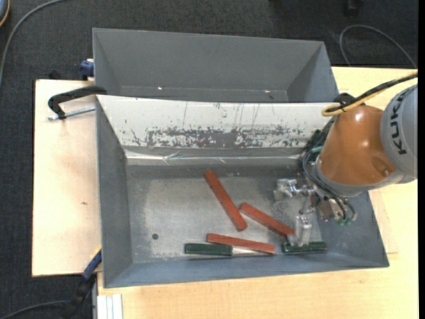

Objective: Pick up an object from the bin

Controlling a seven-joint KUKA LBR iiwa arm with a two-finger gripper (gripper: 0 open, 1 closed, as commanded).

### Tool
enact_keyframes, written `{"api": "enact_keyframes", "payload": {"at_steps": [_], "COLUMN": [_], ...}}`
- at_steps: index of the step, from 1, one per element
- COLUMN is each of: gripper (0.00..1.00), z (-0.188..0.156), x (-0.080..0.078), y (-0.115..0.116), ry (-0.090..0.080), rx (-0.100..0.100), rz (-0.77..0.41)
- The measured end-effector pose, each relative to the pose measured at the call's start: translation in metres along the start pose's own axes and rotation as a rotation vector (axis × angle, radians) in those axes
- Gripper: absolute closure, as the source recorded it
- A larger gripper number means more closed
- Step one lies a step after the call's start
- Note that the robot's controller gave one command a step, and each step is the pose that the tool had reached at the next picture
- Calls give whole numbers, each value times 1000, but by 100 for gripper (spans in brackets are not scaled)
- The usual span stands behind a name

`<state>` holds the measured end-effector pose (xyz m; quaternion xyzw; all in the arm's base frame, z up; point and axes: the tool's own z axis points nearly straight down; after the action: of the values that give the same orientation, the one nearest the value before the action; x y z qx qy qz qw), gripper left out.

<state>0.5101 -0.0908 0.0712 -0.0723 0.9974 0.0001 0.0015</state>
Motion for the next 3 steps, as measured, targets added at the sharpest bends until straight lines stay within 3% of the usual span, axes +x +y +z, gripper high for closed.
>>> {"api": "enact_keyframes", "payload": {"at_steps": [1,2,3], "gripper": [0,0,100], "z": [0,1,1], "x": [-29,-14,-14], "y": [31,56,55], "ry": [-2,4,2], "rx": [0,-2,-1], "rz": [164,156,157]}}
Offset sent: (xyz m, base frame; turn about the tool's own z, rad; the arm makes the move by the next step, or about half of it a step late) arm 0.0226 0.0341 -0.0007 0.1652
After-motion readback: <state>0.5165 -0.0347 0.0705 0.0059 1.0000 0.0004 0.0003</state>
